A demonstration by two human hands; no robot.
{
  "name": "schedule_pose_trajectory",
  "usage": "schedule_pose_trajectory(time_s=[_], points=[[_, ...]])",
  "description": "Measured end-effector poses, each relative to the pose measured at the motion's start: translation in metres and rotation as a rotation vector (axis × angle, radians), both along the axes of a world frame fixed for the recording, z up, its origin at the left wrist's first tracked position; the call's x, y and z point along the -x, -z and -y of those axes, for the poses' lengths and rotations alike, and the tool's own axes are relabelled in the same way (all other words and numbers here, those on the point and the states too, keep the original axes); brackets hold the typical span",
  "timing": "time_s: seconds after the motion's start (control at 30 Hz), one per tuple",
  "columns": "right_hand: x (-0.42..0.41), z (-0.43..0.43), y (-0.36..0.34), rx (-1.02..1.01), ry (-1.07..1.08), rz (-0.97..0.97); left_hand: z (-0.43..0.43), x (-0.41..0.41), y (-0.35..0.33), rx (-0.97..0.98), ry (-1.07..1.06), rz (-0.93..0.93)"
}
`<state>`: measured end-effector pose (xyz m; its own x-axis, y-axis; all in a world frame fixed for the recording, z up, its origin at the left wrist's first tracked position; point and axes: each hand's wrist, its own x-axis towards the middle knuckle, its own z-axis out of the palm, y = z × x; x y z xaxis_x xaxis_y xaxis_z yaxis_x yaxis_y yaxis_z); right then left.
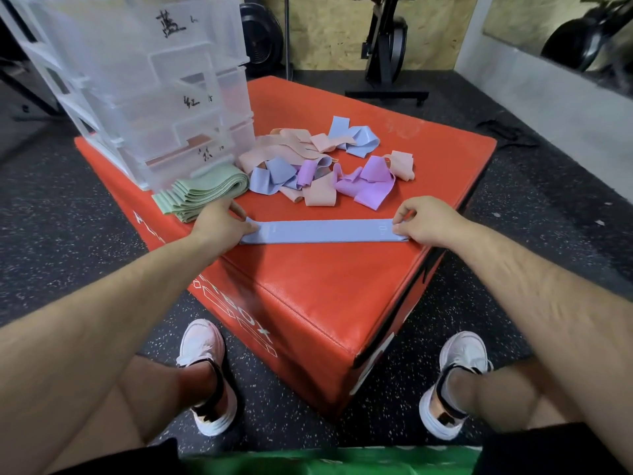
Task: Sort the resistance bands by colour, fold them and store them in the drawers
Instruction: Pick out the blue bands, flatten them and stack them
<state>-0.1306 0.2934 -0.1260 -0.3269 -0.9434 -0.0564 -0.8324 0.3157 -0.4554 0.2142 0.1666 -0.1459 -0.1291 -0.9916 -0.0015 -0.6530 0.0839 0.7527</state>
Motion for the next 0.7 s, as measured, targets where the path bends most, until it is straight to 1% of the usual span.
schedule_pose_trajectory(time_s=[0.07, 0.13, 0.27, 0.37, 0.43, 0.53, 0.63, 0.7], points=[[0.000, -0.001, 0.003, 0.005, -0.004, -0.028, -0.002, 0.002, 0.002, 0.063, 0.019, 0.069], [0.000, -0.002, 0.006, 0.008, -0.004, -0.044, -0.004, 0.003, 0.003, 0.088, 0.050, 0.116], [-0.004, -0.002, 0.002, -0.029, -0.018, -0.103, -0.004, 0.005, -0.006, 0.029, 0.085, 0.233], [-0.015, 0.005, -0.012, -0.009, -0.036, -0.191, -0.003, 0.009, -0.016, 0.020, 0.084, 0.252], [-0.028, 0.012, -0.022, 0.081, -0.079, -0.220, 0.000, 0.013, -0.022, 0.069, 0.083, 0.225], [-0.053, 0.027, -0.034, 0.181, -0.155, -0.157, 0.008, 0.025, -0.033, 0.147, 0.132, 0.196], [-0.078, 0.051, -0.034, 0.192, -0.241, -0.075, 0.027, 0.034, -0.035, 0.198, 0.165, 0.208], [-0.092, 0.069, -0.031, 0.206, -0.279, -0.064, 0.041, 0.037, -0.033, 0.232, 0.203, 0.253]])
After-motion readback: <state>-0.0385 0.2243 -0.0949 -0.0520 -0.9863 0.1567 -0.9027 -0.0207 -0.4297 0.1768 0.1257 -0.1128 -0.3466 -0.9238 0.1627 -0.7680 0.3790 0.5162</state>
